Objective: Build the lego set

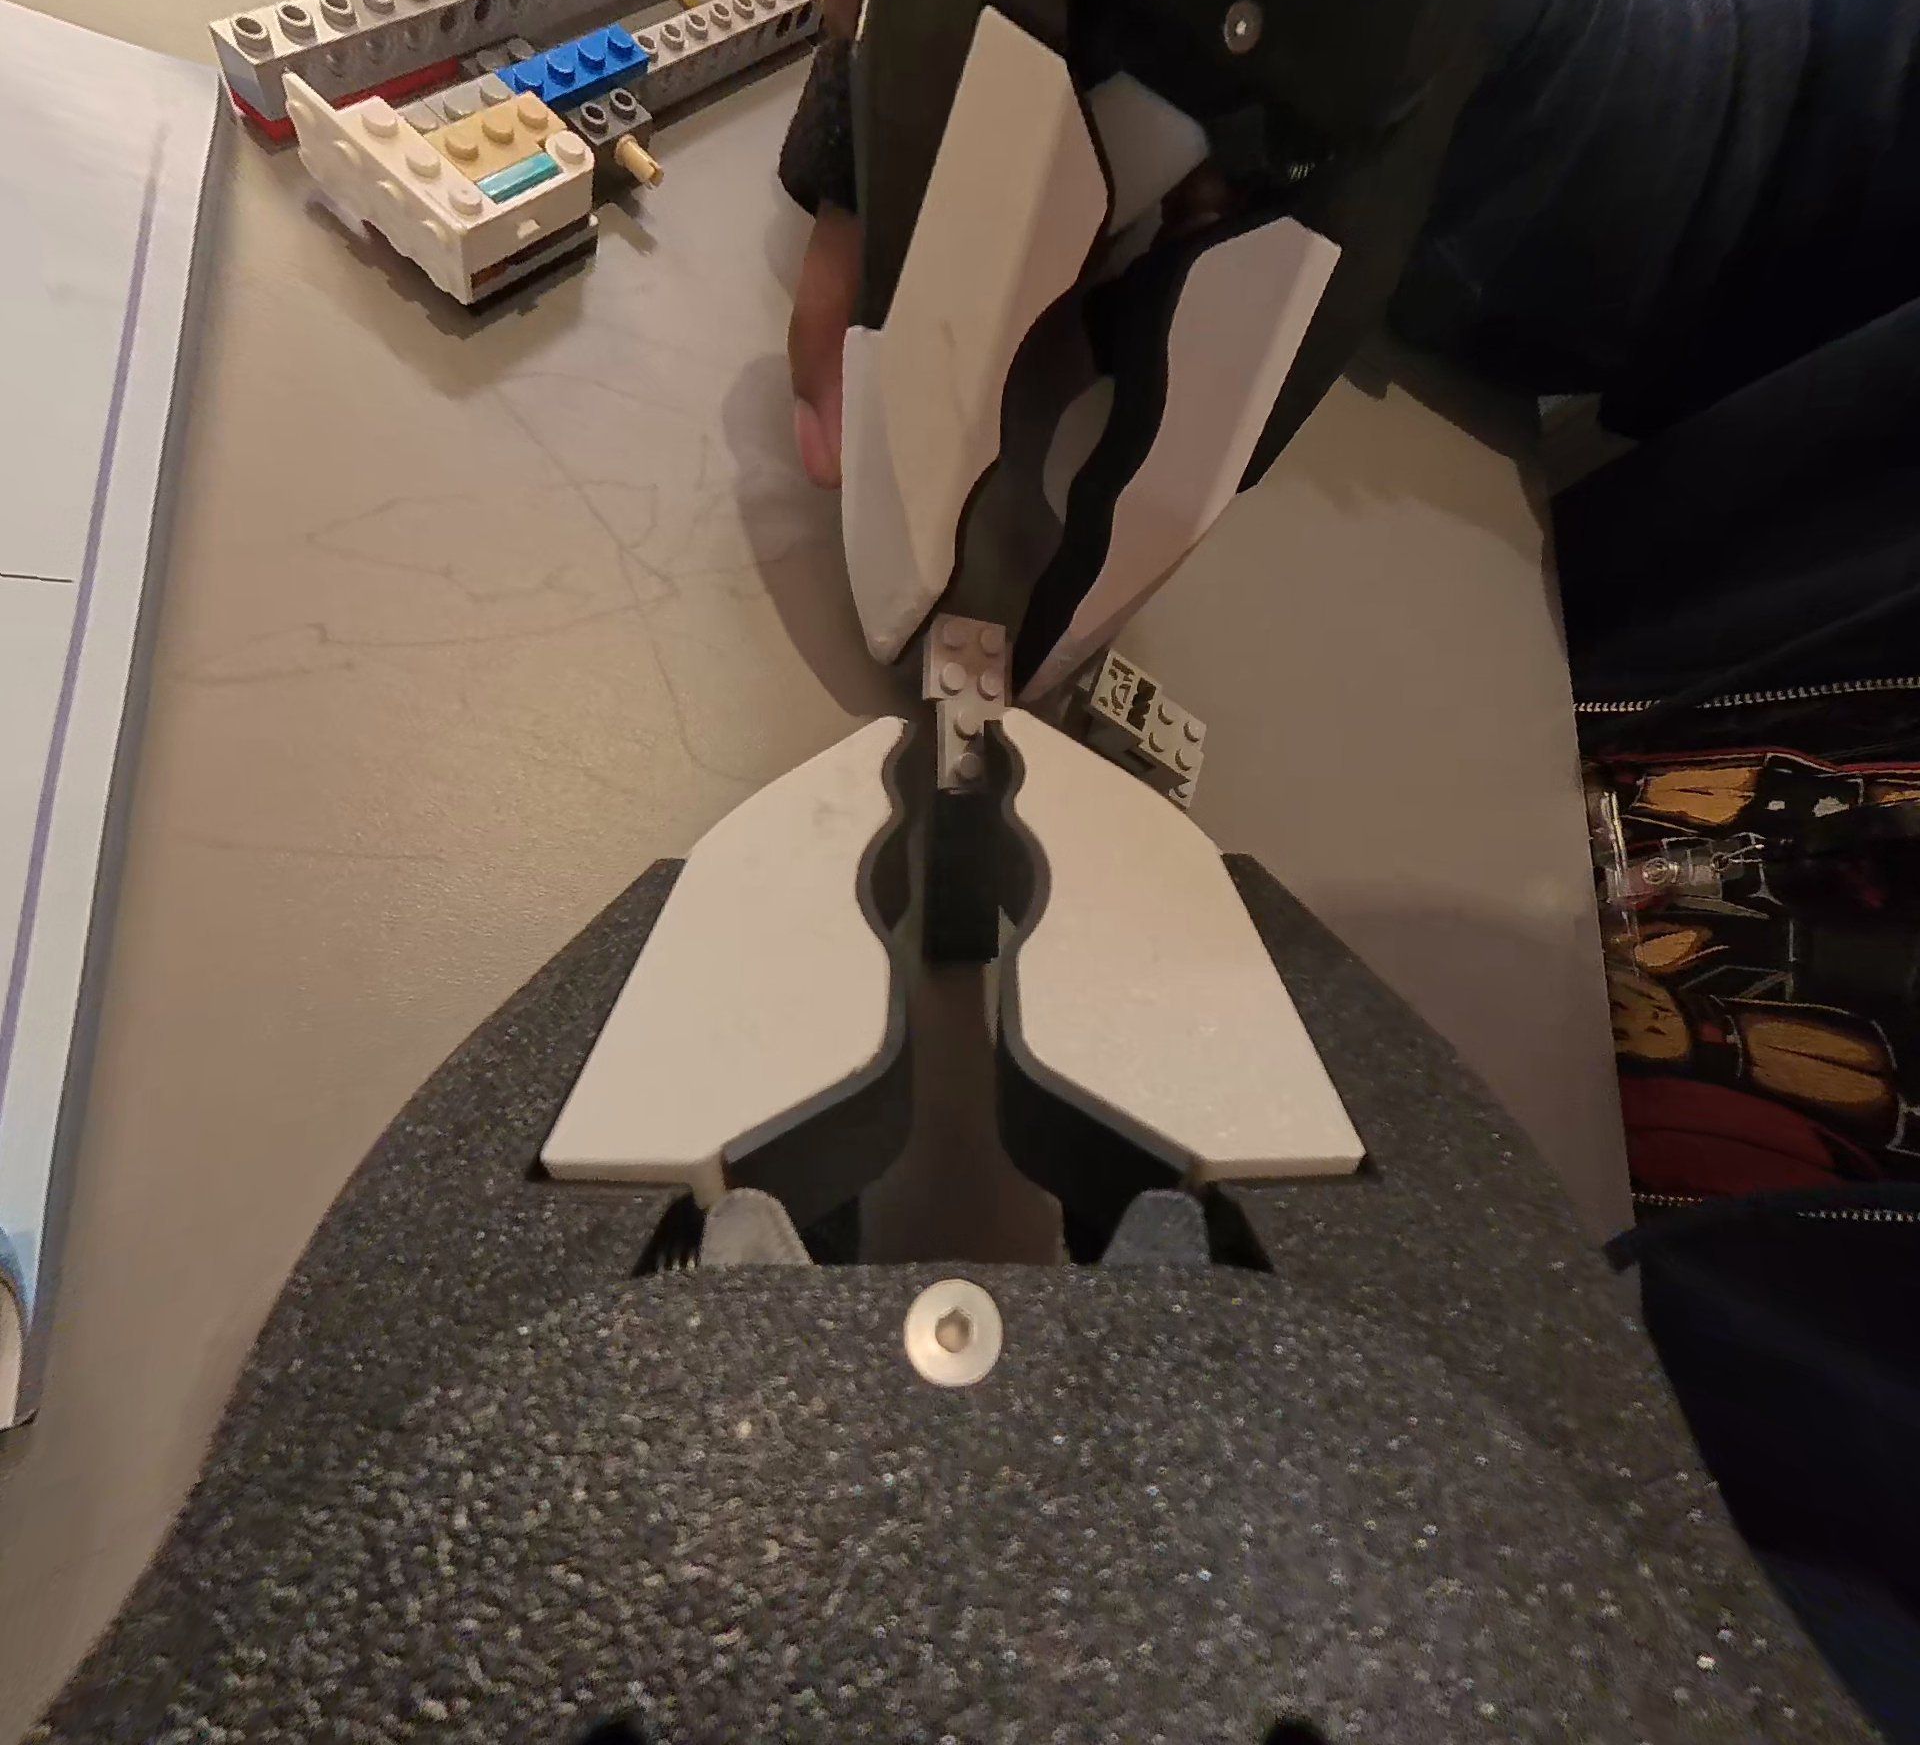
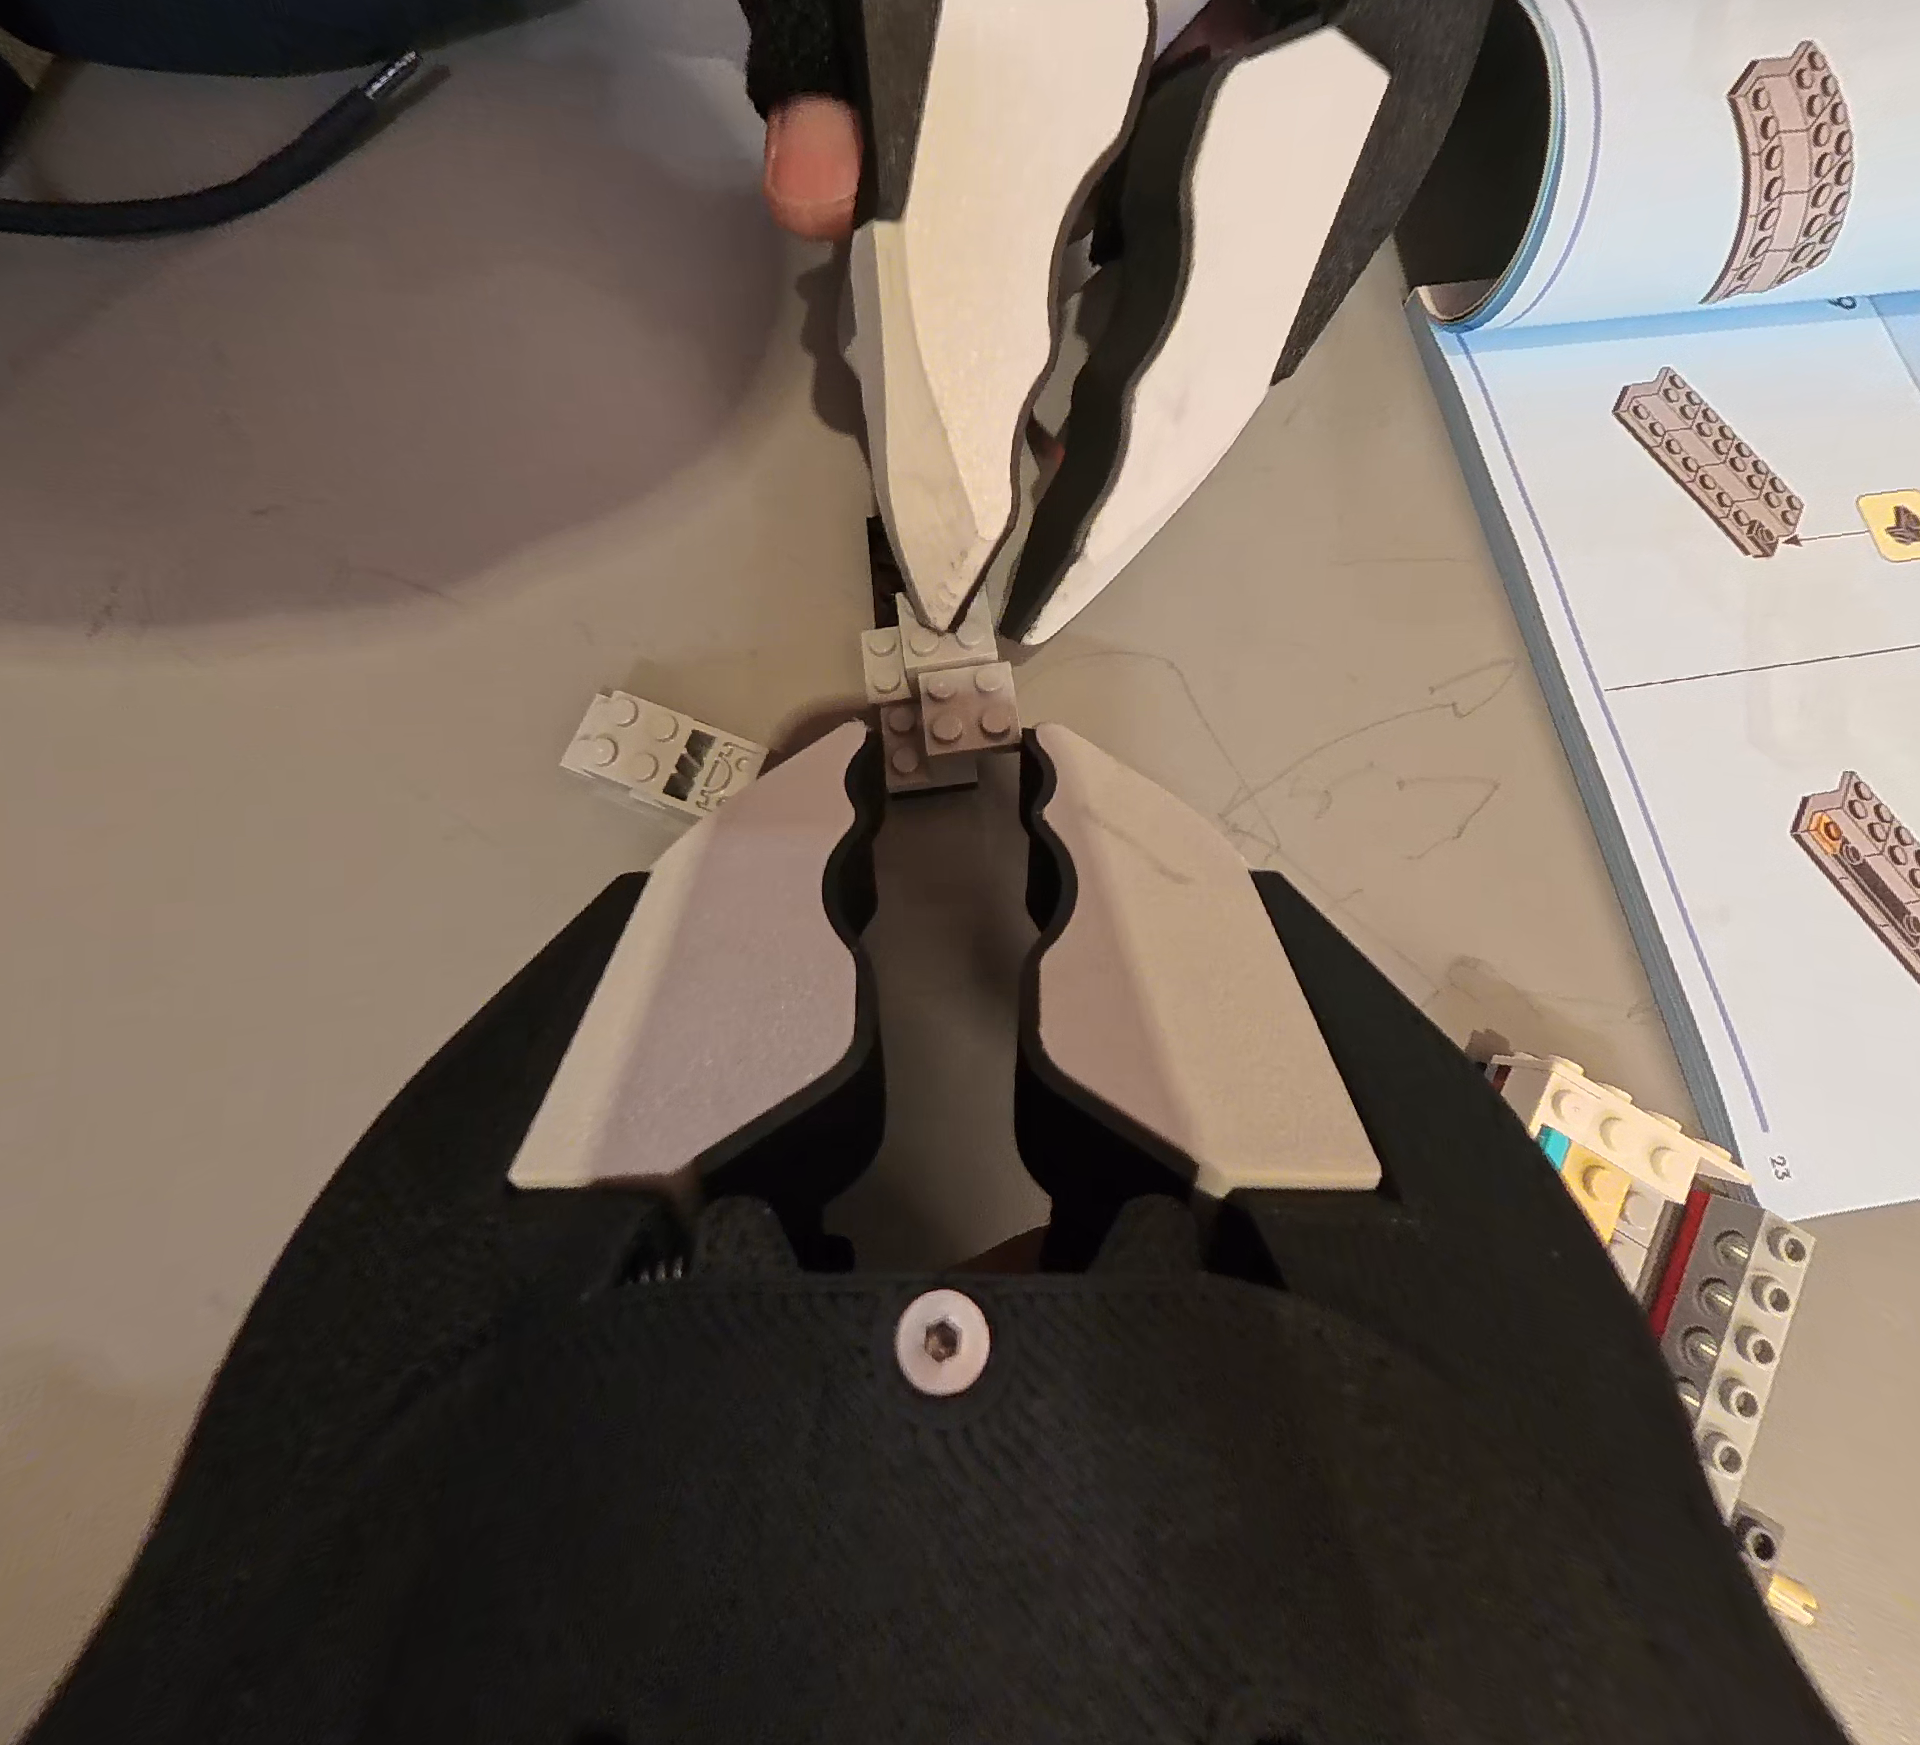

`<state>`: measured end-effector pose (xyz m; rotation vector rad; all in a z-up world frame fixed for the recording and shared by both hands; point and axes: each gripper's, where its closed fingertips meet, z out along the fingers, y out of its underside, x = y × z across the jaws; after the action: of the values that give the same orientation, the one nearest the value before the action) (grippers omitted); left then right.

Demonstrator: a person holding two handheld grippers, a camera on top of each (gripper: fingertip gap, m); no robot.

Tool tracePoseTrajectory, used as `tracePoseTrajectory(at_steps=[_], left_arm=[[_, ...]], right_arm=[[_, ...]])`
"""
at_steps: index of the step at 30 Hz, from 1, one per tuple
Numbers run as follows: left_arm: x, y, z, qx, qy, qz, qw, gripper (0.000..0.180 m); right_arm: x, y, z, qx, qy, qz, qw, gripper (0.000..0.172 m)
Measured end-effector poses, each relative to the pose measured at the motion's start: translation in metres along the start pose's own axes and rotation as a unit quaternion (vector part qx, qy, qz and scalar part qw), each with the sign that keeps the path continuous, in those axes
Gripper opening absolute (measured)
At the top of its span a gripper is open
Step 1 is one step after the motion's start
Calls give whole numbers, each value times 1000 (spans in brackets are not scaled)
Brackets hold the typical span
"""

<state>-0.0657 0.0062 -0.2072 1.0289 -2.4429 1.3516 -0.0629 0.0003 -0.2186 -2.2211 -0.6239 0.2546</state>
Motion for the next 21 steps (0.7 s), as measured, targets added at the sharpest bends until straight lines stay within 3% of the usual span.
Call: tracePoseTrajectory(at_steps=[8,14,21], left_arm=[[3,0,-8,19,15,-6,1000,26],[7,9,-1,-16,6,23,1000,43],[1,14,9,-56,-44,79,994,47]], right_arm=[[2,-2,-2,10,-1,9,1000,24],[2,-2,-2,9,1,9,1000,24],[4,-4,-4,17,2,15,1000,24]])
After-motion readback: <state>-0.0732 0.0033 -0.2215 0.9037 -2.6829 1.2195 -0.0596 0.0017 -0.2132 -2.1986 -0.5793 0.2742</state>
